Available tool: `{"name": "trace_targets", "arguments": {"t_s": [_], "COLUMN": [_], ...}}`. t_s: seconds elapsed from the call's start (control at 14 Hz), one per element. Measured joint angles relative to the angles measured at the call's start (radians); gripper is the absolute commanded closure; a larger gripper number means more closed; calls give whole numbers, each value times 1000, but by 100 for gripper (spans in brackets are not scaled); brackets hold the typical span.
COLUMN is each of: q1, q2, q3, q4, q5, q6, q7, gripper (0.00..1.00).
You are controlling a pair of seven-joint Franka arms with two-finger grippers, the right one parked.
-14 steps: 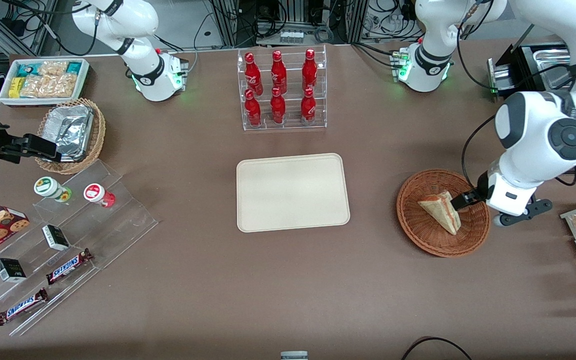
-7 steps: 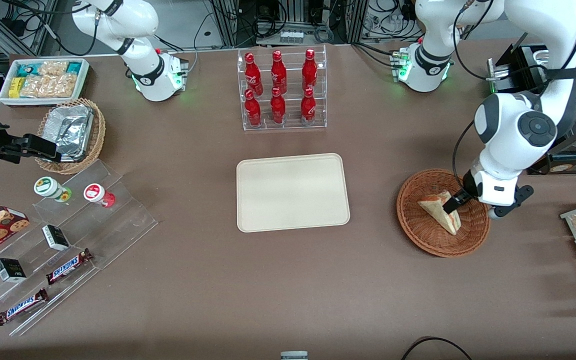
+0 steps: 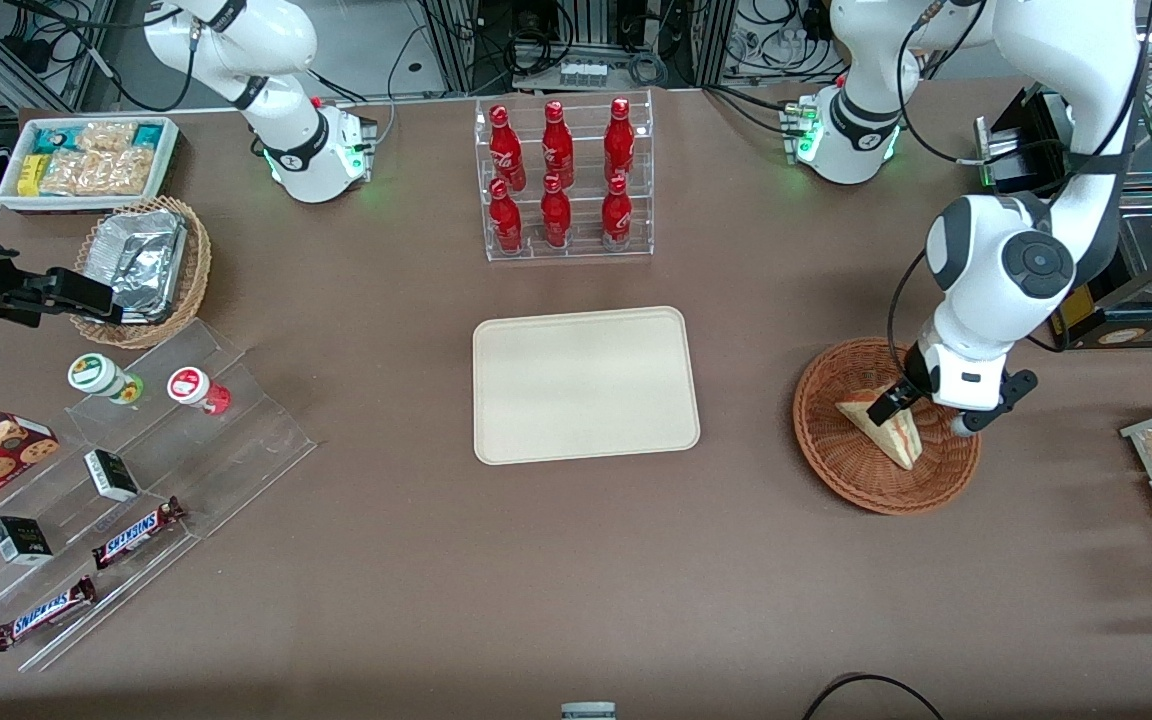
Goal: Place sandwich from basket to tray
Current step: 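Lower the open left gripper around the wrapped sandwich and close it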
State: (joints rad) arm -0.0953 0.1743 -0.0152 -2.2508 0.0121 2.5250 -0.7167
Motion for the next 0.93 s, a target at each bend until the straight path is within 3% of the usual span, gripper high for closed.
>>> {"name": "trace_targets", "arguments": {"t_s": [0.57,0.64,0.71,0.86,0.93], "q1": [0,0,0,0,0], "q2": [75,79,81,85,85], "q3": [0,0,0,0,0], "q4": [-3,-3,-3,-3,-3], "q5": [0,0,0,0,0], "q6": [54,54,54,54,54], "q7": [-1,-1,-1,-1,-1], "gripper": [0,6,21,70,89]}}
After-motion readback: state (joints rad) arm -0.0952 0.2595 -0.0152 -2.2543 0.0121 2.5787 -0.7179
